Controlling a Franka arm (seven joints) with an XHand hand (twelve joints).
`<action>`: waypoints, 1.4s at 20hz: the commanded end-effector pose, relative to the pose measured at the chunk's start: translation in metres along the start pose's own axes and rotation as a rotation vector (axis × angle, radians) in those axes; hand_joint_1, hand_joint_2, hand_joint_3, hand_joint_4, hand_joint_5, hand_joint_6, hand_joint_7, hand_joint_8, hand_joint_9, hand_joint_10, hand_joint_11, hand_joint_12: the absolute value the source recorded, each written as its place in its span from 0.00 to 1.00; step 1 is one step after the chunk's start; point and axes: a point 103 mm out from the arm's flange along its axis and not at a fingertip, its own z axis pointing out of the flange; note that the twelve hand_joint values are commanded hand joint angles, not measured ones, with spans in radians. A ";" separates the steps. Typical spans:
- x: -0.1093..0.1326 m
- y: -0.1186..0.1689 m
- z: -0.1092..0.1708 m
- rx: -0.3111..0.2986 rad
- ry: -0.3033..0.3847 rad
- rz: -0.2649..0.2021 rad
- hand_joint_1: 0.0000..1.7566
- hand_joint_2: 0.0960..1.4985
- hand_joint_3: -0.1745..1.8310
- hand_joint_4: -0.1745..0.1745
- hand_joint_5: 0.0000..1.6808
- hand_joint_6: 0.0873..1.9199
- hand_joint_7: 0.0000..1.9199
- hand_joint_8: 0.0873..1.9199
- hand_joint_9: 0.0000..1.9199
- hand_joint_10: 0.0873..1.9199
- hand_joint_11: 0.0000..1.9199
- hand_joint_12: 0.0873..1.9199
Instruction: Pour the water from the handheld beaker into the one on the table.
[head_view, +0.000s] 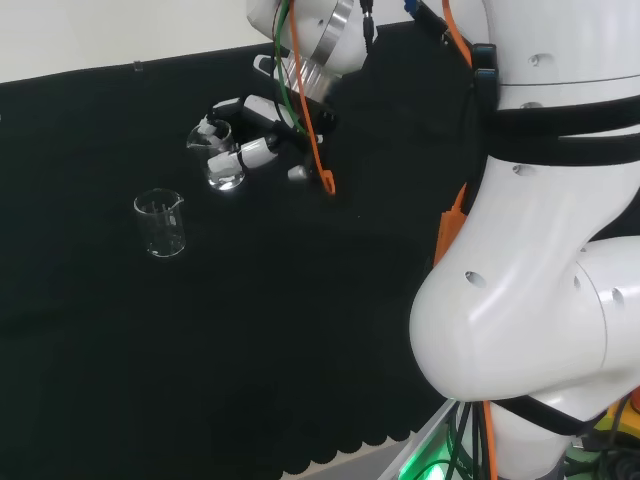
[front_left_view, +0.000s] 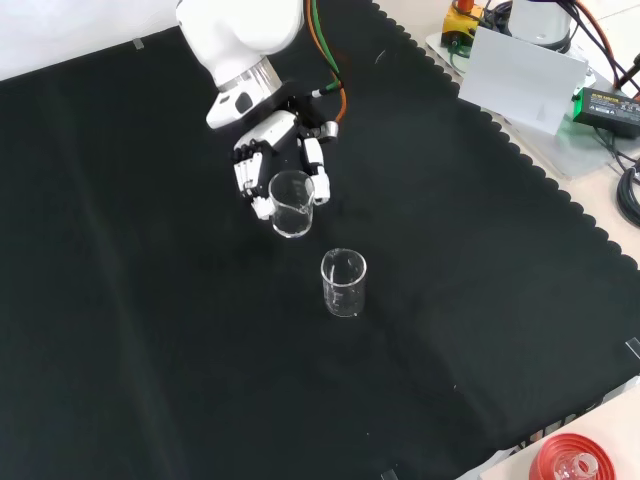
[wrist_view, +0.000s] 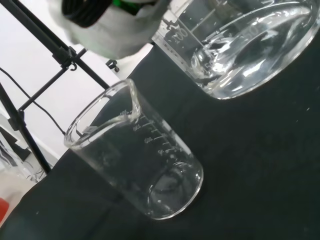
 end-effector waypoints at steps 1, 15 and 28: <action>0.002 -0.009 -0.009 0.008 -0.044 0.011 0.74 0.69 0.00 0.30 0.69 0.34 0.75 0.16 0.69 0.43 0.56 0.44; 0.025 -0.013 -0.012 0.053 -0.274 0.065 0.74 0.69 0.00 0.27 0.69 0.34 0.75 0.16 0.70 0.43 0.56 0.44; 0.052 -0.002 0.007 0.123 -0.385 0.109 0.74 0.69 0.00 0.25 0.69 0.33 0.75 0.17 0.71 0.43 0.57 0.43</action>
